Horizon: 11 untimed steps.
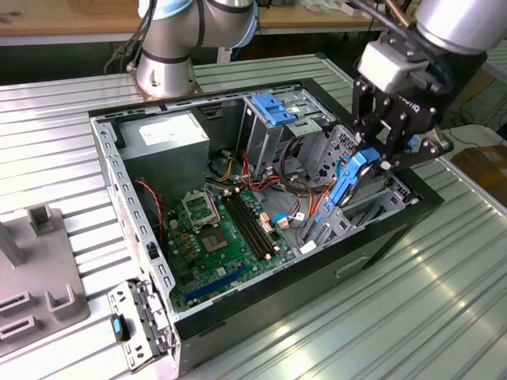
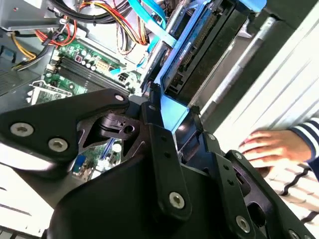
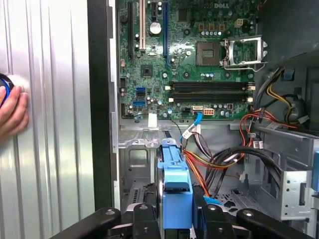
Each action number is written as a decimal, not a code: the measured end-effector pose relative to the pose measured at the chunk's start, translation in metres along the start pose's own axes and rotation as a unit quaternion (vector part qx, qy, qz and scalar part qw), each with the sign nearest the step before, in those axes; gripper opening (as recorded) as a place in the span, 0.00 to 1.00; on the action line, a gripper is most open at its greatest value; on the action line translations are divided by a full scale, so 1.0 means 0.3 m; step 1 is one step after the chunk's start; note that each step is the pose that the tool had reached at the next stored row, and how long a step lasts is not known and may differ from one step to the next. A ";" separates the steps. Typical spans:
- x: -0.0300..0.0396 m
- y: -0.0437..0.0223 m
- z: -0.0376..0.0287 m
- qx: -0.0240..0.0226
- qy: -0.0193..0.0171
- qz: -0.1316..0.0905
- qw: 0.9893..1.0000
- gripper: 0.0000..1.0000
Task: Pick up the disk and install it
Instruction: 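Pick up the disk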
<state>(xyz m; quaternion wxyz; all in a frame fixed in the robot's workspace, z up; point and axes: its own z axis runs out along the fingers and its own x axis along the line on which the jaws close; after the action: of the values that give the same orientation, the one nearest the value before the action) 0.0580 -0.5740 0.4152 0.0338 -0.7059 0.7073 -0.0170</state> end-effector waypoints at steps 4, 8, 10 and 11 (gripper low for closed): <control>-0.003 -0.009 -0.120 0.003 0.000 0.000 1.000 0.36; -0.005 -0.014 -0.192 0.007 0.000 0.000 1.000 0.36; -0.006 -0.017 -0.235 0.010 0.000 0.000 1.000 0.36; -0.007 -0.019 -0.266 0.012 0.000 0.000 1.000 0.36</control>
<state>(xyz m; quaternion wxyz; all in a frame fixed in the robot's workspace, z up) 0.0579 -0.5739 0.4953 0.0426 -0.7056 0.7068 -0.0258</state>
